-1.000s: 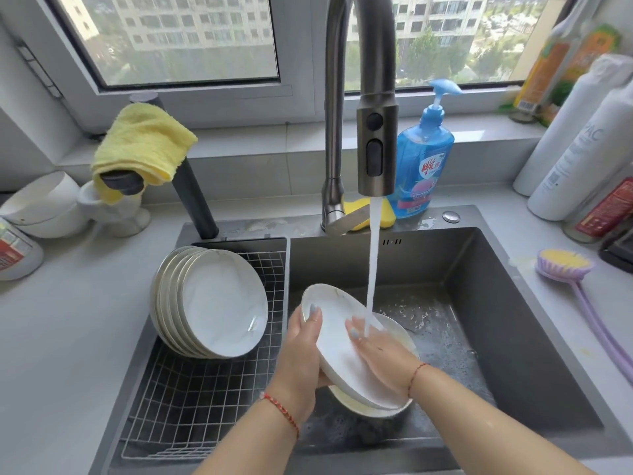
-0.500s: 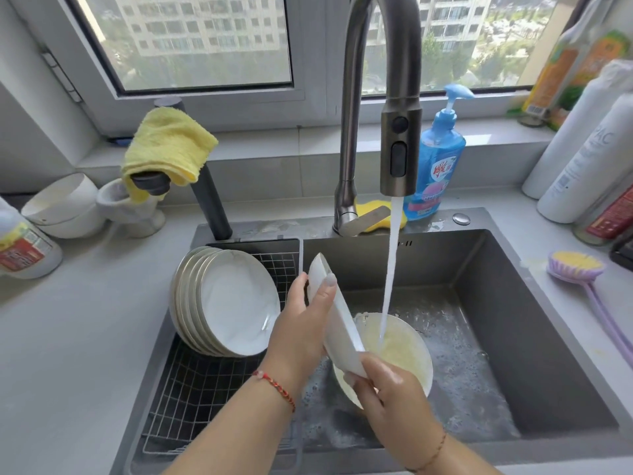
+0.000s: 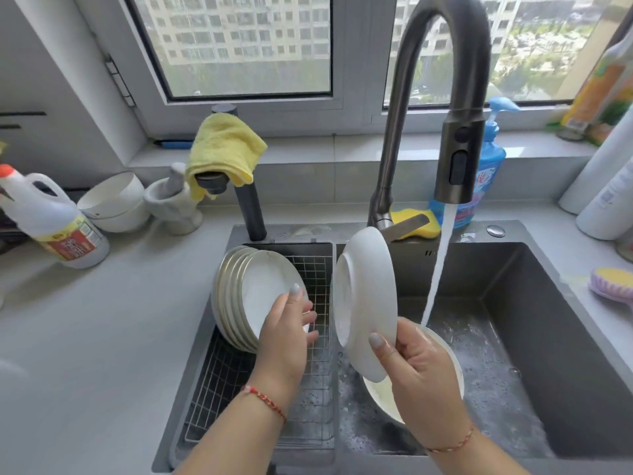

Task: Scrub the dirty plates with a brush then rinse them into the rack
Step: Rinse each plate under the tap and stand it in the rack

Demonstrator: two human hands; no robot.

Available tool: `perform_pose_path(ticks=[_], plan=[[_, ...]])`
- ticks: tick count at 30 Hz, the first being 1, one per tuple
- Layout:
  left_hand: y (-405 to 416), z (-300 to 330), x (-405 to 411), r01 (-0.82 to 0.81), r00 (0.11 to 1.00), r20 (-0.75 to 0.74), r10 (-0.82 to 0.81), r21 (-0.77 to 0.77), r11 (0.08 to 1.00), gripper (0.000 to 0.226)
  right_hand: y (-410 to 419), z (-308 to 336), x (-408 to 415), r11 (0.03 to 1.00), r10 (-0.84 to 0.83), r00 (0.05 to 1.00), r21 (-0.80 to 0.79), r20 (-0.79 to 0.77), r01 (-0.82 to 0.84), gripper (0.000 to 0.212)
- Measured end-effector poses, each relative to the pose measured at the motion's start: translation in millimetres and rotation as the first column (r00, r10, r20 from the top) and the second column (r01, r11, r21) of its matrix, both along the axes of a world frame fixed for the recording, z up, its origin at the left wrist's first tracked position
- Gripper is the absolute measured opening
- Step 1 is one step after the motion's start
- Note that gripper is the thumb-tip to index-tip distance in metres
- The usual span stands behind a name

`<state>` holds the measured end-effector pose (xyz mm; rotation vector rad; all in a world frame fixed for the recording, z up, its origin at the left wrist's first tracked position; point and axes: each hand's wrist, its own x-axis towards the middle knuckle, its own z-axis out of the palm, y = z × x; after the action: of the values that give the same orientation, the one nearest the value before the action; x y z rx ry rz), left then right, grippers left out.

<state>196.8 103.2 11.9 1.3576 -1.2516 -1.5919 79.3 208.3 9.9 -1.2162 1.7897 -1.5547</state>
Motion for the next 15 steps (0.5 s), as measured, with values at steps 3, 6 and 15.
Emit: perform_pose_path(ticks=[3,6,15], plan=[[-11.5,-2.0,22.5,-0.133,0.991,0.01,0.134,-0.073,0.988,0.035,-20.2,11.0,15.9,0.997,0.063,0.995,-0.045,0.074,-0.06,0.008],[-21.2,-2.8,42.2,-0.189,0.981,0.016,0.192,-0.094,0.977,0.043,-46.0,9.6,33.2,0.991,0.127,0.99,-0.04,0.064,-0.125,0.008],[-36.8,-10.3,67.9,-0.09,0.995,-0.044,0.089,-0.014,0.996,0.034,-116.3,-33.4,78.0,0.948,0.147,0.979,0.303,-0.14,-0.099,0.026]])
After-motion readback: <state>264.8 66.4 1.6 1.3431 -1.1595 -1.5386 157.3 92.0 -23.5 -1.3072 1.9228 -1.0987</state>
